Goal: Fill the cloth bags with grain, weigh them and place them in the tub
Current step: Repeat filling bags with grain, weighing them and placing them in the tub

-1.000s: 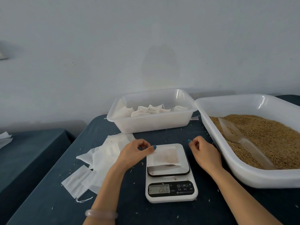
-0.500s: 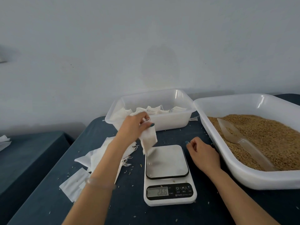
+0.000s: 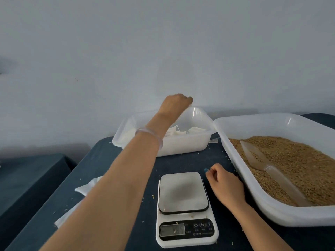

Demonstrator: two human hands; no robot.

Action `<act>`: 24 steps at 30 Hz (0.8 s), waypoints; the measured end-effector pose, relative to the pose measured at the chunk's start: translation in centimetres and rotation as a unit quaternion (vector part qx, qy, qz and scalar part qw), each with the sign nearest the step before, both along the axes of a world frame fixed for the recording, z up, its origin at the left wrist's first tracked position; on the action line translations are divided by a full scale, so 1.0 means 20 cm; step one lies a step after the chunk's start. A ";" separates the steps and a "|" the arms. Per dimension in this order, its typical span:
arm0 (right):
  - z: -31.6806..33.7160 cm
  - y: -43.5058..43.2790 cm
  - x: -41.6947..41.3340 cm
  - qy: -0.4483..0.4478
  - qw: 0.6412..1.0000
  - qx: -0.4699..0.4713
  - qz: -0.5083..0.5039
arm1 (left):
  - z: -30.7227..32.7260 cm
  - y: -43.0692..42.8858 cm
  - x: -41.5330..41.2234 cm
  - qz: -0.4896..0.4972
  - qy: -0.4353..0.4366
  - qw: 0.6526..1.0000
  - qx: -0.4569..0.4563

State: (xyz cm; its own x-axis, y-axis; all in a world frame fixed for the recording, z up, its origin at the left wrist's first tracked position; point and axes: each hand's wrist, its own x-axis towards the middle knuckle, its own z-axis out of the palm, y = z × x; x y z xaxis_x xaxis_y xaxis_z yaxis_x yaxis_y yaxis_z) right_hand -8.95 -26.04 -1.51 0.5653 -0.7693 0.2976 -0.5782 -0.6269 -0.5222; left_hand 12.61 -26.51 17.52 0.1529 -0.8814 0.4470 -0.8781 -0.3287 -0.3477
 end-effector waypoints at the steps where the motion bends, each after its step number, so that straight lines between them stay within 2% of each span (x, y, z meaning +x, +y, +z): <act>1: 0.00 0.00 0.00 0.000 1.000 0.000 0.000 | -0.08 -0.02 -0.01 -0.005 -0.047 0.997 0.065; 3: 0.00 0.00 0.00 0.005 1.000 -0.006 0.001 | -0.25 -0.03 -0.02 0.007 -0.083 0.983 0.166; 6: 0.00 0.01 0.00 0.014 1.000 -0.017 0.003 | -0.36 -0.03 -0.01 0.021 -0.024 0.982 0.187; 9: 0.00 0.01 0.00 0.021 1.000 -0.019 0.002 | -0.35 0.01 0.02 -0.010 0.057 0.984 0.167; 13: 0.00 0.01 0.00 0.015 1.000 -0.014 -0.002 | -0.32 0.12 0.05 -0.043 0.094 0.988 0.114; 15: 0.00 0.01 0.00 0.019 1.000 -0.011 -0.001 | -0.30 0.20 0.06 -0.040 0.182 0.982 0.040; 18: 0.00 0.01 0.00 0.014 1.000 -0.001 -0.002 | -0.29 0.37 0.12 -0.050 0.306 0.948 -0.064; 21: 0.00 0.01 0.00 0.014 1.000 0.006 -0.004 | -0.34 0.61 0.19 -0.029 0.363 0.929 -0.069; 24: 0.00 0.01 0.00 0.008 1.000 0.002 -0.003 | -0.41 0.84 0.30 0.063 0.393 0.917 -0.036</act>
State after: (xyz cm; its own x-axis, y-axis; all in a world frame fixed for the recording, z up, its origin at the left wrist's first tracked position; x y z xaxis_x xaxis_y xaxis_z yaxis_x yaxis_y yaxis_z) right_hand -8.92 -25.89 -1.52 0.5654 -0.7736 0.2860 -0.5901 -0.6217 -0.5151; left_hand 18.53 -9.72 9.22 0.5508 -0.8074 0.2116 -0.8017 -0.4414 0.4030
